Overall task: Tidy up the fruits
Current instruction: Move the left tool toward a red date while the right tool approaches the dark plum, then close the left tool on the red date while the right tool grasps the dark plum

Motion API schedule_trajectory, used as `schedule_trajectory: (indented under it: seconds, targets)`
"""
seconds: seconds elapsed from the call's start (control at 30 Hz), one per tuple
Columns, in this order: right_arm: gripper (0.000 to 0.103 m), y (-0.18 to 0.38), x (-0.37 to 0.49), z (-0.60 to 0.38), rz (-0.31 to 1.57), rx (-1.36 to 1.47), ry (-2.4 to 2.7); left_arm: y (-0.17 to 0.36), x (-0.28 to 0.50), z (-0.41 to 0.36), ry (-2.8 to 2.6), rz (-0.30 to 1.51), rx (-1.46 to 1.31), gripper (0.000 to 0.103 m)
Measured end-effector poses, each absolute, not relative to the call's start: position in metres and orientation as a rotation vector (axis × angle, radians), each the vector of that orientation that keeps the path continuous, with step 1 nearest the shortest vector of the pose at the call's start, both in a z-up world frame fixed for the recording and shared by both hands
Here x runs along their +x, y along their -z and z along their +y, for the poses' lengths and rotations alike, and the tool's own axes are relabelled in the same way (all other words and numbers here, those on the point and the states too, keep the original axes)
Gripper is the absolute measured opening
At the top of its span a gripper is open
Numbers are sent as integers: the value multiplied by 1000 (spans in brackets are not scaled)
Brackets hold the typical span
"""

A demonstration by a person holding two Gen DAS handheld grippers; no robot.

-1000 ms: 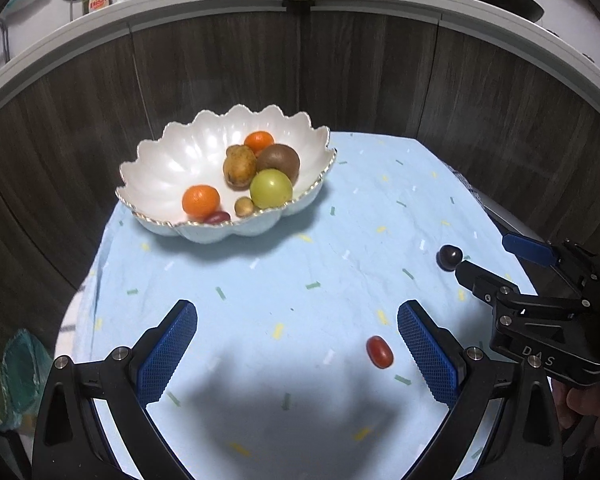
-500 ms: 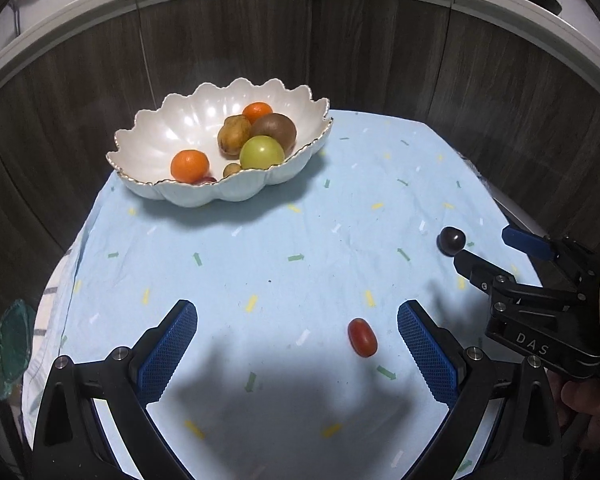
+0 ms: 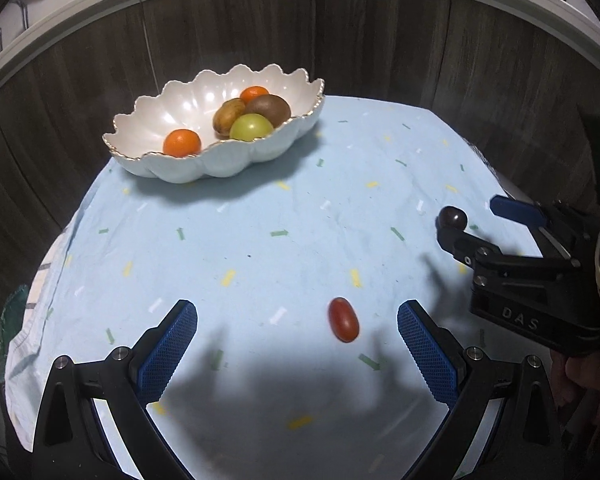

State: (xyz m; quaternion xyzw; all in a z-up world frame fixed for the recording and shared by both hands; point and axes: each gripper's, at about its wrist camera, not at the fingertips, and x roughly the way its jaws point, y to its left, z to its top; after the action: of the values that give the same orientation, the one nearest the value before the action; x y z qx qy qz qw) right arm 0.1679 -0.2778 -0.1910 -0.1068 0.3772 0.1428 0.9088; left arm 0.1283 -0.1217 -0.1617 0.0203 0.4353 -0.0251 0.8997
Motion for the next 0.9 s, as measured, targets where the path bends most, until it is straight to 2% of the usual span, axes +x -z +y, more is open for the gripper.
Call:
schedule_trajectory:
  seconds: [0.2, 0.3, 0.43, 0.6, 0.73, 0.8, 0.9]
  targets:
    - [71, 199, 176, -277, 788, -247, -325, 170, 132, -124, 24, 916, 23, 100]
    - [71, 202, 179, -276, 791, -249, -338, 175, 135, -126, 22, 925, 25, 94]
    - [71, 207, 184, -277, 795, -251, -344, 183, 139, -132, 27, 952, 38, 80]
    - [70, 210, 187, -280, 799, -249, -344, 189, 141, -136, 34, 965, 39, 72]
    - [70, 212, 189, -280, 799, -243, -353, 192, 142, -140, 56, 970, 52, 57]
    - [69, 213, 189, -280, 799, -242, -360, 195, 143, -143, 75, 986, 66, 53]
    - [62, 215, 192, -279, 813, -240, -368, 195, 142, -143, 78, 979, 64, 52]
